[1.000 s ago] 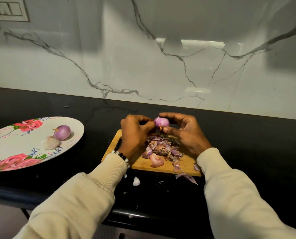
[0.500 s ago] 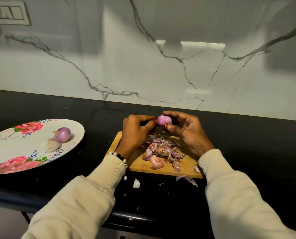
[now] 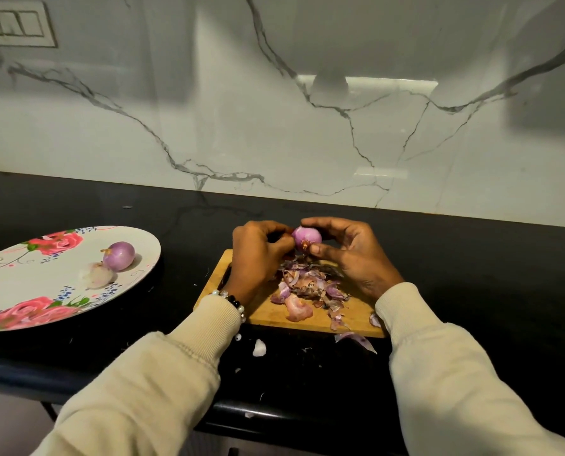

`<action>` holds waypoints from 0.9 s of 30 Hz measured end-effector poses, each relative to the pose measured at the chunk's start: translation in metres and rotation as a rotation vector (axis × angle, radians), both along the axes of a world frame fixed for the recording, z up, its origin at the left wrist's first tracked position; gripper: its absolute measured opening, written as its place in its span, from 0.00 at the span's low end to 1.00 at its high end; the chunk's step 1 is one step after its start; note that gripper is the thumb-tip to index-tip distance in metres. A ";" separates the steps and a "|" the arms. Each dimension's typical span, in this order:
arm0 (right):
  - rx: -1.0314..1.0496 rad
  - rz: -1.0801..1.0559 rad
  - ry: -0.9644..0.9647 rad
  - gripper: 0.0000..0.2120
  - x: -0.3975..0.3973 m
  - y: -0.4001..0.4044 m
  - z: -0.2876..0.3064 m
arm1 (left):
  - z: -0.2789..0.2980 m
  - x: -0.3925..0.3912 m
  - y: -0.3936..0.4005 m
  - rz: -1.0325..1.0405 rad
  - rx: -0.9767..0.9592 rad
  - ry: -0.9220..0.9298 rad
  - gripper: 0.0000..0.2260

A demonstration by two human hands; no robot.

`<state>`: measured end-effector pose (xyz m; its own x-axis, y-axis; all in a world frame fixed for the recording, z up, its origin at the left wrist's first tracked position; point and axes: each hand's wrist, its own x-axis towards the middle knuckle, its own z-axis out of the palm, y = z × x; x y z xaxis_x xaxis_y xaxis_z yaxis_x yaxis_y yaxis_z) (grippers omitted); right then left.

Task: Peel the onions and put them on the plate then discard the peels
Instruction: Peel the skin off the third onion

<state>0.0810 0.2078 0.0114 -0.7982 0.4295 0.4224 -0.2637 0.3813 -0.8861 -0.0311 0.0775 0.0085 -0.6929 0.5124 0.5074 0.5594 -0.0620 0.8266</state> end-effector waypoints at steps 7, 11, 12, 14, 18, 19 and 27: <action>-0.072 0.013 0.040 0.19 -0.003 -0.001 -0.001 | 0.000 0.001 0.005 -0.081 0.132 -0.464 0.07; -0.115 0.025 0.070 0.19 -0.003 0.001 -0.001 | 0.006 0.001 0.004 -0.224 0.175 -0.737 0.08; -0.127 0.026 0.079 0.19 -0.003 0.001 -0.001 | 0.008 0.001 0.003 -0.239 0.177 -0.744 0.09; -0.164 0.028 0.097 0.19 -0.002 0.003 0.000 | 0.010 0.001 0.002 -0.273 0.180 -0.691 0.10; -0.214 0.035 0.101 0.19 -0.002 0.005 0.000 | 0.006 0.001 0.002 -0.315 0.124 -0.533 0.10; -0.204 0.034 0.091 0.19 -0.003 0.004 0.000 | 0.005 0.001 0.002 -0.295 0.117 -0.531 0.10; -0.243 0.121 0.119 0.18 0.001 0.000 0.002 | 0.008 0.000 0.001 -0.199 0.120 -0.539 0.06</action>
<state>0.0816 0.2079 0.0130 -0.8008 0.4343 0.4125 -0.4018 0.1213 -0.9077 -0.0314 0.0785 0.0163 -0.7655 0.6197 0.1728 0.0303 -0.2336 0.9719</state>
